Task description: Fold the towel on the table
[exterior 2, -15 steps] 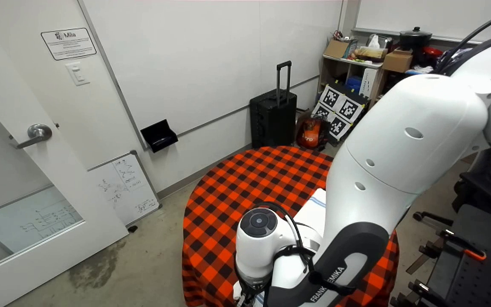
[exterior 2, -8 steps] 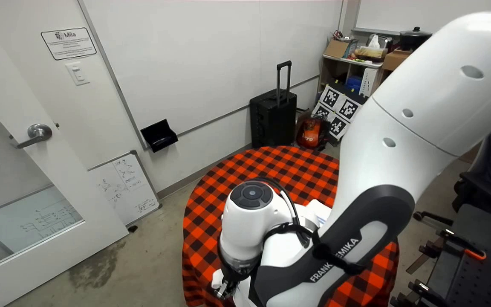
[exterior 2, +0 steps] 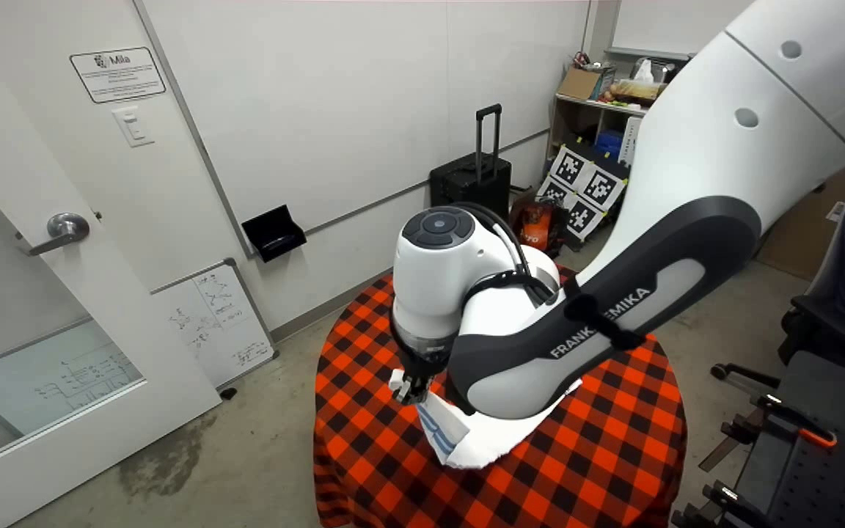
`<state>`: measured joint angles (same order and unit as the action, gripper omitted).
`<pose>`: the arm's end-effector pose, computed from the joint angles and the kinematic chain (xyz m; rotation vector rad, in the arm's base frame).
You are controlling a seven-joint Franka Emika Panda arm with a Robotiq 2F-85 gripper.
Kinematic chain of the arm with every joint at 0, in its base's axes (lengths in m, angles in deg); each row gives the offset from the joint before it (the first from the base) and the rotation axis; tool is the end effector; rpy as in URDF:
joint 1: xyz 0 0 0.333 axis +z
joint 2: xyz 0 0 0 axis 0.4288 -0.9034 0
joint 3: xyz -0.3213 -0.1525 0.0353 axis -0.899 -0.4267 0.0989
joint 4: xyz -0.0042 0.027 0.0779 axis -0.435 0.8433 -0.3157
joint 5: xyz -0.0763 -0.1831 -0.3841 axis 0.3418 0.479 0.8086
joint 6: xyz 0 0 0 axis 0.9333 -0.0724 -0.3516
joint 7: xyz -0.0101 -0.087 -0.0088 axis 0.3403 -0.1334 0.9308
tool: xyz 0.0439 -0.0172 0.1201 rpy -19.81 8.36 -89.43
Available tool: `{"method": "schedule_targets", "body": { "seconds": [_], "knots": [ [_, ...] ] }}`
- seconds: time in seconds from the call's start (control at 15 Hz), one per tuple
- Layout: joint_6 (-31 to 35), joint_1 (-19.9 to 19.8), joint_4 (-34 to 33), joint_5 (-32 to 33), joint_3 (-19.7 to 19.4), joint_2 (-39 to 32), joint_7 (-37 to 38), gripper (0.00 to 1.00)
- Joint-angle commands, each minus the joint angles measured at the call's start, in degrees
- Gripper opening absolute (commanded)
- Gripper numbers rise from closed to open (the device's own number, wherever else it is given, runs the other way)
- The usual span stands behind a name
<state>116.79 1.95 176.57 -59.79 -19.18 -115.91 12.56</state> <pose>0.6086 0.3097 0.1879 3.0839 0.3964 0.2915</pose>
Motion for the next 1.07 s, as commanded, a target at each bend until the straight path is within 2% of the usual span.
{"method": "schedule_targets", "body": {
  "seconds": [0.0, 0.4, 0.53, 0.73, 1.0],
  "knots": [
    [-4.1, 0.8, 4.2, 6.7, -4.1, 5.5, 2.5, 0.01],
    [-9.9, -1.2, 13.0, 17.3, -6.0, 17.8, 7.0, 0.01],
    [-12.6, -1.9, 15.6, 24.1, -6.3, 22.7, 11.6, 0.01],
    [-17.6, -6.2, 19.1, 30.0, -3.4, 29.3, 15.6, 0.01],
    [-21.3, -12.2, 22.2, 31.2, 1.3, 34.4, 16.1, 0.01]
  ]
}}
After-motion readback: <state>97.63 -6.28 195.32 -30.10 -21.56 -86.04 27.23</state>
